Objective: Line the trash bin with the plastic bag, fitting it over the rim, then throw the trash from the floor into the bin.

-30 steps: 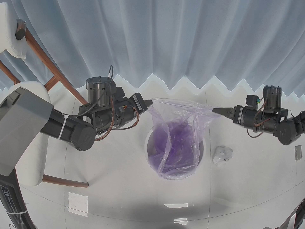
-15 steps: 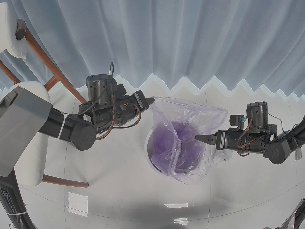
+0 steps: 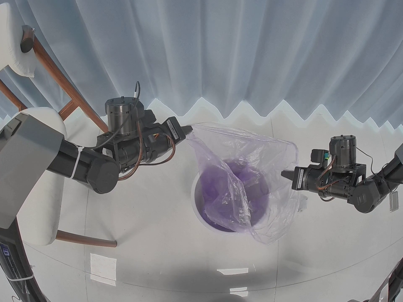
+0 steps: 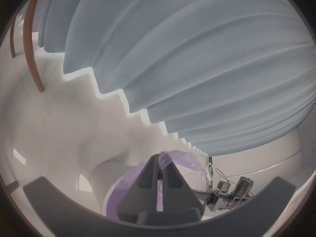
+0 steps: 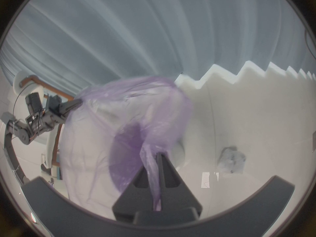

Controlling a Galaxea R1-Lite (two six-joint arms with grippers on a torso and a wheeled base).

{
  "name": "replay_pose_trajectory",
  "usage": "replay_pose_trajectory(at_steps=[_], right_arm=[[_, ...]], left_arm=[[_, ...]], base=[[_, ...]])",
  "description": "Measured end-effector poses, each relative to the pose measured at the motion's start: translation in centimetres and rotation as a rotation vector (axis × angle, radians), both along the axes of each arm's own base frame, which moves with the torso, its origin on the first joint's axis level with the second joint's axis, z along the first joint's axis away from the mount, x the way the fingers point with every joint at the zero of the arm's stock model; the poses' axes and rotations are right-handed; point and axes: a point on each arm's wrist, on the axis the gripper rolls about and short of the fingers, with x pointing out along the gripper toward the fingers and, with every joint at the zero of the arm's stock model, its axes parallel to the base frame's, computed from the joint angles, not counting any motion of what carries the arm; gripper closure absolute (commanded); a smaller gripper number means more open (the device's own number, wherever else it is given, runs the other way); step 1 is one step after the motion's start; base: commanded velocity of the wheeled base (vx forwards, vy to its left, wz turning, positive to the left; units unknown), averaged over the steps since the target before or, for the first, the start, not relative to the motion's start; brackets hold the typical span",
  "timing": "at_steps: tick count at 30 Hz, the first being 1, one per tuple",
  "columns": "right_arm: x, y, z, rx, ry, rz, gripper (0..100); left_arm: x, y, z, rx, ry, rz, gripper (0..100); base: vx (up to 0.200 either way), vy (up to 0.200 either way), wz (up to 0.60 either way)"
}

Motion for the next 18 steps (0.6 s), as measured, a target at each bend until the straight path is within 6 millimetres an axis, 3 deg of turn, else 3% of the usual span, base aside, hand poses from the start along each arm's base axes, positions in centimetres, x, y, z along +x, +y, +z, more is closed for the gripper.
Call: replay_pose_trajectory(at_steps=[8, 18], right_arm=[[2.2, -4.3, 1.0, 0.019, -0.05, -0.142, 100], [7.5, -4.0, 1.8, 0.042, -0.13, -0.156, 100]], left_arm=[[0.6, 1.0, 0.0, 0.002, -0.001, 0.064, 100], [2.2, 0.8, -1.3, 0.013, 0.021, 0.149, 100]], base=[[0.0, 0.0, 0.0], [0.0, 0.0, 0.0]])
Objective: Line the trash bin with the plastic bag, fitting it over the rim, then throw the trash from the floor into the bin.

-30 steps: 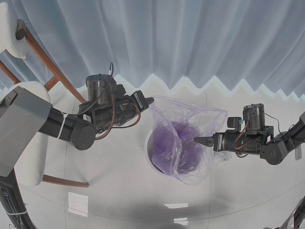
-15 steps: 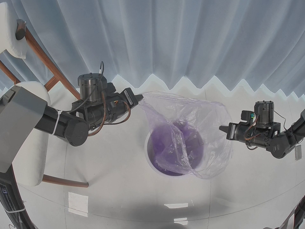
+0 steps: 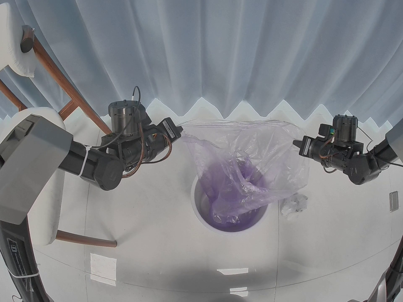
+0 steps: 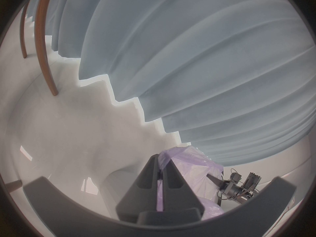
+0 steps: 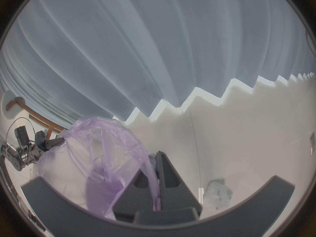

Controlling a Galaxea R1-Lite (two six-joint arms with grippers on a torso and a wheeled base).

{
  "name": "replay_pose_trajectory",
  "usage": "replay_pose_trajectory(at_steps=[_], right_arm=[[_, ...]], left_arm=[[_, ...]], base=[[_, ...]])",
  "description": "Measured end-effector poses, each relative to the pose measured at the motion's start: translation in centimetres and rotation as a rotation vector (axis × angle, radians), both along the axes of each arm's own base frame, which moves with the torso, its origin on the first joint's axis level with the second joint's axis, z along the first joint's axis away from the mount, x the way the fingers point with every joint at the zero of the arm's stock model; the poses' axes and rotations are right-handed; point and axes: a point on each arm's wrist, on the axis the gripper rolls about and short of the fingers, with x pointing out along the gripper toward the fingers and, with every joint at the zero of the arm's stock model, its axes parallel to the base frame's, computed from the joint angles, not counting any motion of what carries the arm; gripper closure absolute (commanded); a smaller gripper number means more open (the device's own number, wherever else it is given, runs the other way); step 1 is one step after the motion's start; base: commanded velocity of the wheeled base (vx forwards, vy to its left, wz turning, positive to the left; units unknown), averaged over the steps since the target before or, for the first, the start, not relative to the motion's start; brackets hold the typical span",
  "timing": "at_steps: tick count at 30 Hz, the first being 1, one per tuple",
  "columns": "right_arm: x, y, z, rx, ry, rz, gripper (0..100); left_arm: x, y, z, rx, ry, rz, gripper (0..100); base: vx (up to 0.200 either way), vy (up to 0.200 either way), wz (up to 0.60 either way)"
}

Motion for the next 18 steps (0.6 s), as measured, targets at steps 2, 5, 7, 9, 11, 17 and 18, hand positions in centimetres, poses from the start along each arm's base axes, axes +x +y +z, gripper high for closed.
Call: replay_pose_trajectory(at_steps=[2, 5, 7, 9, 11, 17, 18], right_arm=[[1.2, 0.6, 0.0, 0.0, -0.003, 0.011, 100], [2.8, 1.5, -0.4, -0.006, 0.031, 0.026, 100], [3.5, 2.0, -1.0, -0.014, 0.066, 0.035, 100], [4.2, 2.4, -1.6, -0.024, 0.084, 0.045, 100], [4.7, 2.6, -2.4, -0.042, 0.094, 0.053, 100], [5.4, 2.5, -4.5, -0.066, 0.134, 0.056, 100], [5.5, 2.5, -4.8, -0.067, 0.138, 0.056, 100]], left_arm=[[0.5, 0.0, -0.4, 0.004, 0.015, 0.02, 100], [1.3, 0.1, -1.1, 0.015, 0.064, 0.045, 100], [1.8, 0.3, -1.6, 0.023, 0.1, 0.064, 100], [2.2, 0.7, -2.2, 0.034, 0.137, 0.083, 100], [2.6, 1.2, -3.0, 0.048, 0.178, 0.1, 100], [3.1, 2.0, -4.6, 0.067, 0.236, 0.118, 100], [3.2, 1.9, -4.9, 0.069, 0.242, 0.115, 100]], base=[[0.0, 0.0, 0.0], [0.0, 0.0, 0.0], [0.0, 0.0, 0.0], [0.0, 0.0, 0.0], [0.0, 0.0, 0.0], [0.0, 0.0, 0.0], [0.0, 0.0, 0.0]])
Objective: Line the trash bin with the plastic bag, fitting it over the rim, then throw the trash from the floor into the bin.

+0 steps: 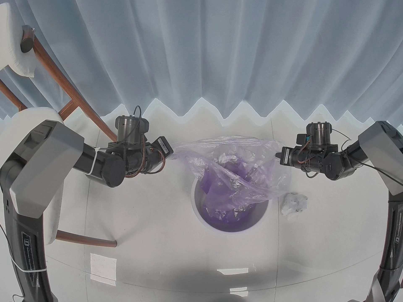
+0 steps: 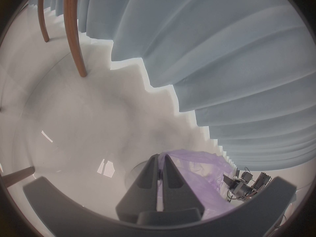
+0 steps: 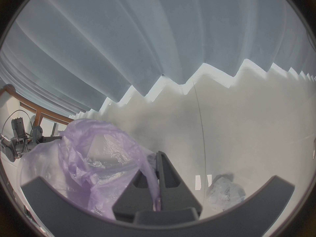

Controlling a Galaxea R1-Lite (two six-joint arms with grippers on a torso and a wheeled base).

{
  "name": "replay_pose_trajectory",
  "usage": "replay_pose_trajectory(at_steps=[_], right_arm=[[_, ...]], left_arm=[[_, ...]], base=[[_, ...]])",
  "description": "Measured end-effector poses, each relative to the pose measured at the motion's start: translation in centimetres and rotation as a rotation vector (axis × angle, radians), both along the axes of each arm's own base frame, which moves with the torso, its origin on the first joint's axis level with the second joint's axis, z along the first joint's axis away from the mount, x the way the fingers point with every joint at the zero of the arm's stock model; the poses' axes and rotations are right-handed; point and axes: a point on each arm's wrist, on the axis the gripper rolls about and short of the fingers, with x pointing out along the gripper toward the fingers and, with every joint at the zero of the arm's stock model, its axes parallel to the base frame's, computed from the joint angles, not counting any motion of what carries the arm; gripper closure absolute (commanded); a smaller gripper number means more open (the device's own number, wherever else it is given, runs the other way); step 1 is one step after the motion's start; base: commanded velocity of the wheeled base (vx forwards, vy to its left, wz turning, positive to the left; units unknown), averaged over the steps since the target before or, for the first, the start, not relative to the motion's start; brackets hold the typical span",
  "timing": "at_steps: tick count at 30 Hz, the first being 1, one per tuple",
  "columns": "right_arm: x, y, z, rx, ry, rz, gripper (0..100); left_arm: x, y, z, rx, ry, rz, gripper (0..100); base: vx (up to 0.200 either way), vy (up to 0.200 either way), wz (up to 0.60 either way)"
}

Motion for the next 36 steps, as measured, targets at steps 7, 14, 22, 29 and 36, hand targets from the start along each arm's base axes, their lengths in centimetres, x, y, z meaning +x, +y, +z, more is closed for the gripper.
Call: replay_pose_trajectory(at_steps=[7, 14, 22, 29, 36], right_arm=[[0.3, 0.0, -1.8, -0.012, 0.06, 0.0, 100], [0.1, -0.5, -2.5, -0.017, 0.103, -0.005, 100], [-0.3, -1.0, -3.5, -0.028, 0.141, -0.012, 100], [-0.7, -1.1, -4.5, -0.041, 0.216, -0.012, 100], [-1.5, -1.6, -4.4, -0.046, 0.23, -0.007, 100]], left_arm=[[-0.2, -1.6, -2.0, 0.017, 0.048, -0.038, 100], [-1.0, -2.3, -4.0, 0.056, 0.116, -0.063, 100], [-1.8, -1.3, -5.7, 0.097, 0.168, -0.079, 100], [-2.3, -1.1, -6.4, 0.136, 0.179, -0.106, 100], [-4.2, -0.8, -5.8, 0.156, 0.189, -0.146, 100]], base=[[0.0, 0.0, 0.0], [0.0, 0.0, 0.0], [0.0, 0.0, 0.0], [0.0, 0.0, 0.0], [0.0, 0.0, 0.0]])
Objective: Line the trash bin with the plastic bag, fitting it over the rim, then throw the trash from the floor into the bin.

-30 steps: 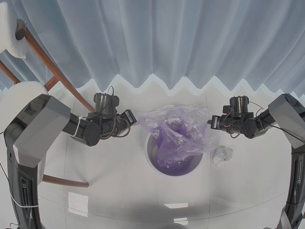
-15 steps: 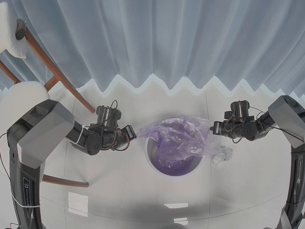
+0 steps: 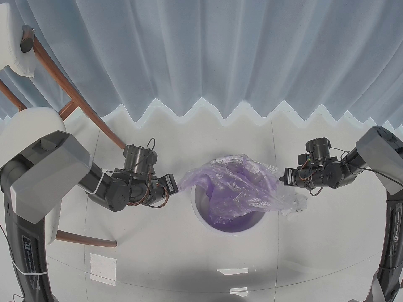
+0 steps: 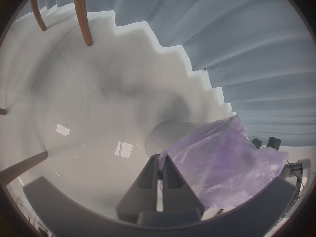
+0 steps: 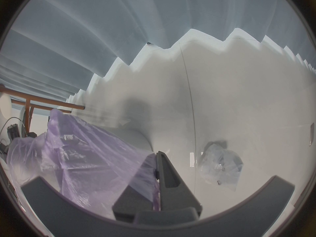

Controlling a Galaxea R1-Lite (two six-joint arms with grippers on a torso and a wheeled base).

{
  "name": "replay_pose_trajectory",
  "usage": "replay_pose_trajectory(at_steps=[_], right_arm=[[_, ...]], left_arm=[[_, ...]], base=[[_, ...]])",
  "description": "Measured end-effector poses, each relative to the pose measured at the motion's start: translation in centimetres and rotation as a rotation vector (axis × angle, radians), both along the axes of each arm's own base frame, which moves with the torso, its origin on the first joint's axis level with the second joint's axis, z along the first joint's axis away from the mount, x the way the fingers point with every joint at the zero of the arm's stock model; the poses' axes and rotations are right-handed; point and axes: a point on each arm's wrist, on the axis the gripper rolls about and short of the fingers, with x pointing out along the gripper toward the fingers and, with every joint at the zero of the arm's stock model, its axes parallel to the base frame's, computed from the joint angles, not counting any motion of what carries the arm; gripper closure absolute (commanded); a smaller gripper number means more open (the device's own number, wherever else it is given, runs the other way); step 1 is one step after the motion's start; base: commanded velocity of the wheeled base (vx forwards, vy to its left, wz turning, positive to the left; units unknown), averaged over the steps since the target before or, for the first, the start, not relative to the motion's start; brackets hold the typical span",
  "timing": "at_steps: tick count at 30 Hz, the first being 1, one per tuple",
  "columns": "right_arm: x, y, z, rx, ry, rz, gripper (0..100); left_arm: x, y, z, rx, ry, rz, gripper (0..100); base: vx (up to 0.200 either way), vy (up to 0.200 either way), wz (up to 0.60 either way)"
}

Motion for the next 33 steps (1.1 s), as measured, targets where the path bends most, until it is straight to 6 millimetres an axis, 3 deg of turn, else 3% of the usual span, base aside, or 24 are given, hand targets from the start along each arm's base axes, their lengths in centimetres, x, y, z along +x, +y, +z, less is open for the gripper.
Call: replay_pose_trajectory(at_steps=[4, 11, 15, 21, 33], right_arm=[[-1.5, -0.3, 0.2, -0.014, 0.022, 0.017, 100], [-4.0, -0.9, 0.4, -0.028, 0.033, 0.027, 100], [-4.4, -1.1, 0.8, -0.019, -0.042, 0.022, 100], [-4.5, -0.8, 1.1, -0.014, -0.077, 0.027, 100], [-3.9, 1.8, 1.6, -0.017, -0.112, 0.062, 100]], left_arm=[[-1.5, 0.0, 0.8, 0.02, -0.004, -0.023, 100], [-4.6, 1.1, 0.1, 0.166, 0.011, -0.065, 100], [-5.6, 1.6, -0.2, 0.203, 0.009, -0.074, 100], [-5.4, 1.9, 0.3, 0.198, -0.049, -0.052, 100], [-4.1, 2.4, -0.5, 0.204, -0.144, 0.037, 100]], base=[[0.0, 0.0, 0.0], [0.0, 0.0, 0.0], [0.0, 0.0, 0.0], [0.0, 0.0, 0.0], [0.0, 0.0, 0.0]])
